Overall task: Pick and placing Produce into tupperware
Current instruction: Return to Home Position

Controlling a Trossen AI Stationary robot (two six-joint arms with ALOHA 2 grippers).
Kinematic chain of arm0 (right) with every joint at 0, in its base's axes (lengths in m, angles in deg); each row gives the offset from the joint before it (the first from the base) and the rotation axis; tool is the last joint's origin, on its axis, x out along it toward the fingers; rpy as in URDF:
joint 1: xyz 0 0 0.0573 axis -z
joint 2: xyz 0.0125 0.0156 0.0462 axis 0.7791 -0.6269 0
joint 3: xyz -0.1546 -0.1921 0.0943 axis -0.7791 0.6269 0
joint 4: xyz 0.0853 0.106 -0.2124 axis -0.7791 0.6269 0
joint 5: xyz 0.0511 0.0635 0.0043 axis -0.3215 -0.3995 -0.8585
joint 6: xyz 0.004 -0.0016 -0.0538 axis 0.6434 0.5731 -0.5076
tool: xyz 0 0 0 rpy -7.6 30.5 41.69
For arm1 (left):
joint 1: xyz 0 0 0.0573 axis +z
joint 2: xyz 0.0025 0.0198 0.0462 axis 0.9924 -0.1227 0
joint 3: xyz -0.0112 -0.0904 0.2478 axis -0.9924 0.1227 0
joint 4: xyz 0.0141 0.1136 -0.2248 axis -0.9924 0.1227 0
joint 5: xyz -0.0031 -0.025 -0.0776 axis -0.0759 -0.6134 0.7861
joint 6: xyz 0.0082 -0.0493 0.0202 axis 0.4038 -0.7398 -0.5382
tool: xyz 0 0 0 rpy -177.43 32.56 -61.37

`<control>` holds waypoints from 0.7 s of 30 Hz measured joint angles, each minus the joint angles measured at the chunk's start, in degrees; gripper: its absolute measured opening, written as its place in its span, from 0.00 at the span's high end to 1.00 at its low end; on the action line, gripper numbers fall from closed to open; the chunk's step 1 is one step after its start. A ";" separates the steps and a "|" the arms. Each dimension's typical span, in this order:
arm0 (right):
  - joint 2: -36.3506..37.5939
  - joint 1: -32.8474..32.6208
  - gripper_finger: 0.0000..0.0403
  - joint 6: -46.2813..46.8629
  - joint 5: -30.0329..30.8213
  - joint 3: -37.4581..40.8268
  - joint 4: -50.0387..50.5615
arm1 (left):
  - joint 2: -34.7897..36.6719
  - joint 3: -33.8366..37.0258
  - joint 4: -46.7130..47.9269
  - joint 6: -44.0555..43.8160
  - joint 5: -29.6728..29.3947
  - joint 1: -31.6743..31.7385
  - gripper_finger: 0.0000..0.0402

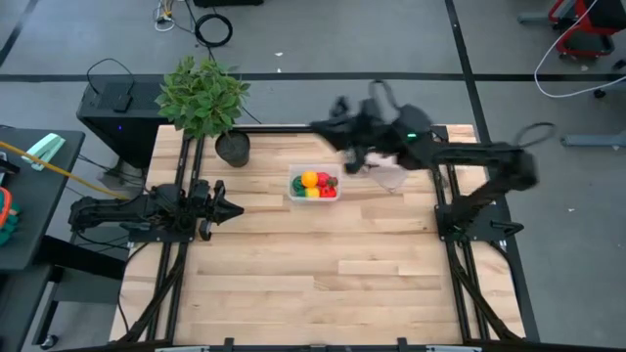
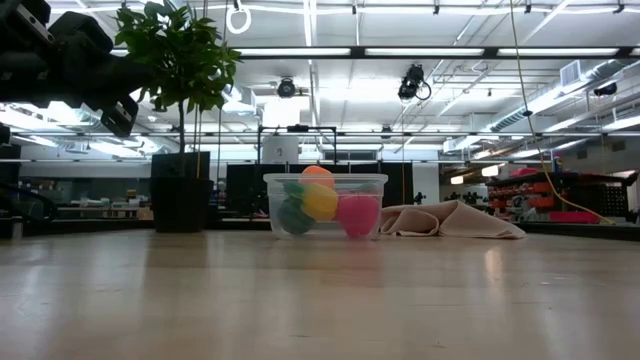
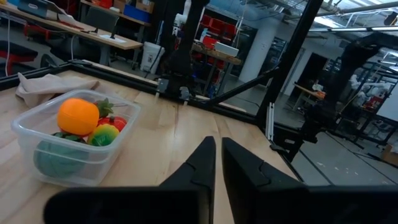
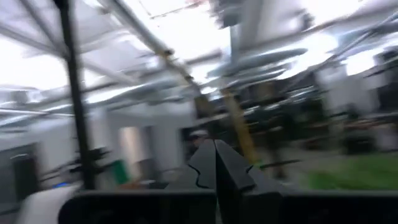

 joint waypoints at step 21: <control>61.82 -0.57 1.00 4.95 18.73 57.66 10.99 | 0.00 0.00 -0.23 0.01 0.05 0.00 0.91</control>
